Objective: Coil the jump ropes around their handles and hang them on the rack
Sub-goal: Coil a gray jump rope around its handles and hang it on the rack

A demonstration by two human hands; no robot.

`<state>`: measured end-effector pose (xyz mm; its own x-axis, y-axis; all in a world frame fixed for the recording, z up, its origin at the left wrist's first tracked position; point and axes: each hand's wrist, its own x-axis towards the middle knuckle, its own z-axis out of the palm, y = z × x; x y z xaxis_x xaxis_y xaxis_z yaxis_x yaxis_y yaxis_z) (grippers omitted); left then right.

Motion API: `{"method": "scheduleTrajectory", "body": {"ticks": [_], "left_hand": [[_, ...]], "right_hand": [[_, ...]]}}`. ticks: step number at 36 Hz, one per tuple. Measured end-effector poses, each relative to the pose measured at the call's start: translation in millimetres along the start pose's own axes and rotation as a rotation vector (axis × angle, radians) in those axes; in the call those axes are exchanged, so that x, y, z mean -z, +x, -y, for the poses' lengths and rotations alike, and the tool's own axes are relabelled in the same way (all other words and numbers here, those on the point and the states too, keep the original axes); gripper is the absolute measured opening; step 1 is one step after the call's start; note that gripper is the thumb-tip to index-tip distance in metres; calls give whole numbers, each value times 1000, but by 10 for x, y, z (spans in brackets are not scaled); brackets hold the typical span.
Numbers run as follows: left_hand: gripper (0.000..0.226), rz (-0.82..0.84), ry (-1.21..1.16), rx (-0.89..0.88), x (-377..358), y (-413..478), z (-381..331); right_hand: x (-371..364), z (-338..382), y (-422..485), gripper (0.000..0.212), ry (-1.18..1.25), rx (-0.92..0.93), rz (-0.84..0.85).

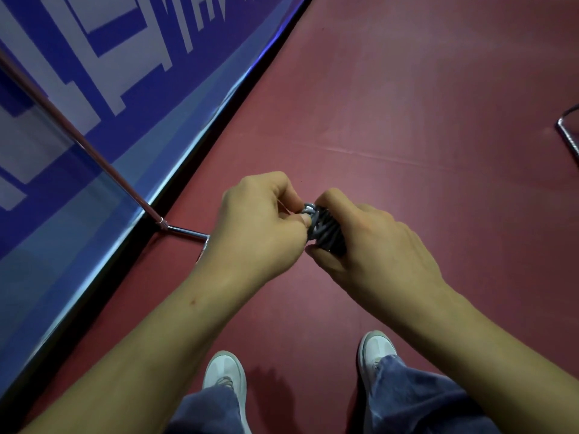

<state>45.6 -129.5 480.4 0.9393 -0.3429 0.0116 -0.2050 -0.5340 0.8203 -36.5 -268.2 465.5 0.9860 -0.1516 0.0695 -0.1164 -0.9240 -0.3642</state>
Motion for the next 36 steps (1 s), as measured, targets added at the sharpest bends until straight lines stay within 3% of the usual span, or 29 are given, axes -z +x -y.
{"method": "scheduleTrajectory", "body": {"ticks": [5, 11, 20, 31, 36], "left_hand": [[17, -60, 66, -141, -35, -55, -12], [15, -141, 35, -188, -96, -78, -17], [24, -25, -48, 53, -63, -47, -9], [7, -58, -301, 291, -111, 16, 23], [7, 75, -341, 395, -121, 50, 93]], "right_hand": [[24, -65, 20, 40, 167, -15, 13], [60, -131, 18, 40, 229, -3, 18], [25, -77, -29, 39, 7, 24, 19], [-42, -28, -13, 37, 3, 6, 71], [-52, -49, -40, 40, -42, 10, 88]]}}
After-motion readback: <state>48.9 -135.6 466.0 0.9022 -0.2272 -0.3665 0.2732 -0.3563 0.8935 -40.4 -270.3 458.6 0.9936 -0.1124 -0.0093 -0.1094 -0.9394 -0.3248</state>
